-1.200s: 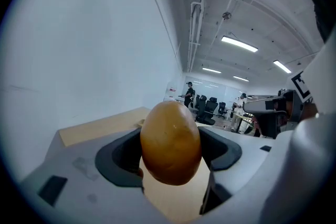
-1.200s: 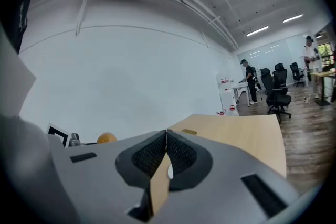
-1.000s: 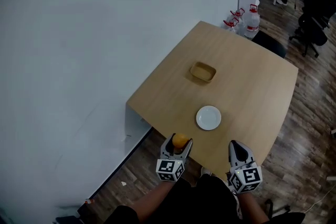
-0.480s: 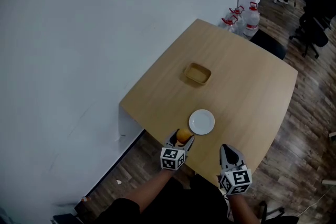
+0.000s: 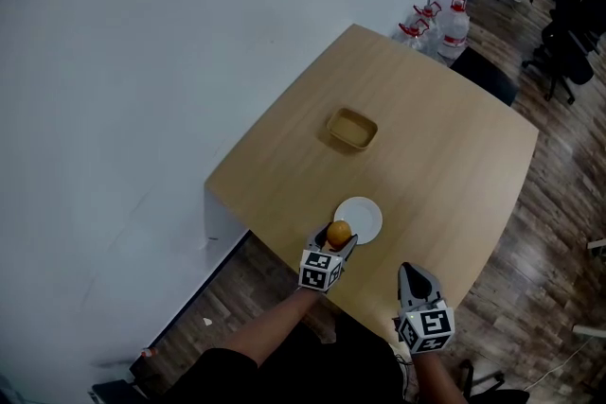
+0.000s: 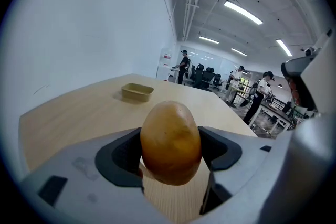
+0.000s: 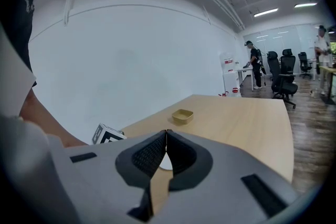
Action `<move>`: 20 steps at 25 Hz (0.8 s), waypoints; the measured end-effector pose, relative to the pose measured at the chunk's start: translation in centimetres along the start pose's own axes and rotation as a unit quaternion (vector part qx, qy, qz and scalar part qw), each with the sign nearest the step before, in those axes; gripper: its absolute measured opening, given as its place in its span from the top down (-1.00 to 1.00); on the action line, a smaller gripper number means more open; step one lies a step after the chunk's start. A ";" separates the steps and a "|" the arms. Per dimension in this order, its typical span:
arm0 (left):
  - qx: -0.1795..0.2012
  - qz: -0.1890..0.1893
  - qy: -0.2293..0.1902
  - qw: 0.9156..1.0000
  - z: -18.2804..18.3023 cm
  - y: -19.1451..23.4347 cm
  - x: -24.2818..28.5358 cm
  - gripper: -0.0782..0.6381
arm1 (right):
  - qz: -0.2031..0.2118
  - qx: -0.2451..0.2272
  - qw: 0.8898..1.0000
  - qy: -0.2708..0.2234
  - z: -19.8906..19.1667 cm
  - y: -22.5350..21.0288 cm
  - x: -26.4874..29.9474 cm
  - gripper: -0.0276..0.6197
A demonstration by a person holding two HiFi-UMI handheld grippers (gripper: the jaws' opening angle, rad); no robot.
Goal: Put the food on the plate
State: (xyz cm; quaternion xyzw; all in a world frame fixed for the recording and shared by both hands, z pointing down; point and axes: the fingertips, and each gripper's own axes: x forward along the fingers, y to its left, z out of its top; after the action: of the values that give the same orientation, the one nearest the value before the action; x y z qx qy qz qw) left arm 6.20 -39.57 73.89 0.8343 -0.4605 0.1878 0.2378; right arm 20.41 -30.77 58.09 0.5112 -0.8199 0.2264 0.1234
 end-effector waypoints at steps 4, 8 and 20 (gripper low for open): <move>0.035 -0.018 0.034 0.999 -1.3 -0.4 2.2 -0.12 | -0.019 0.011 1.000 -0.005 0.3 -1.6 -0.1 0.73; 0.021 -0.019 0.055 0.998 -2.4 0.1 4.4 -0.11 | -0.032 0.015 0.999 -0.001 0.0 -2.9 -0.1 0.73; -0.011 -0.050 0.136 0.989 -4.7 -0.4 8.7 -0.12 | -0.038 0.020 0.999 0.027 -2.1 -3.5 -0.7 0.73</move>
State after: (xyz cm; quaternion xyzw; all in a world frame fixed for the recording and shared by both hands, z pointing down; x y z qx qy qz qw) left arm 10.53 -42.64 82.28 0.8206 -0.3832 0.2824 0.3162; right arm 23.76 -30.43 60.44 0.5384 -0.7914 0.2516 0.1436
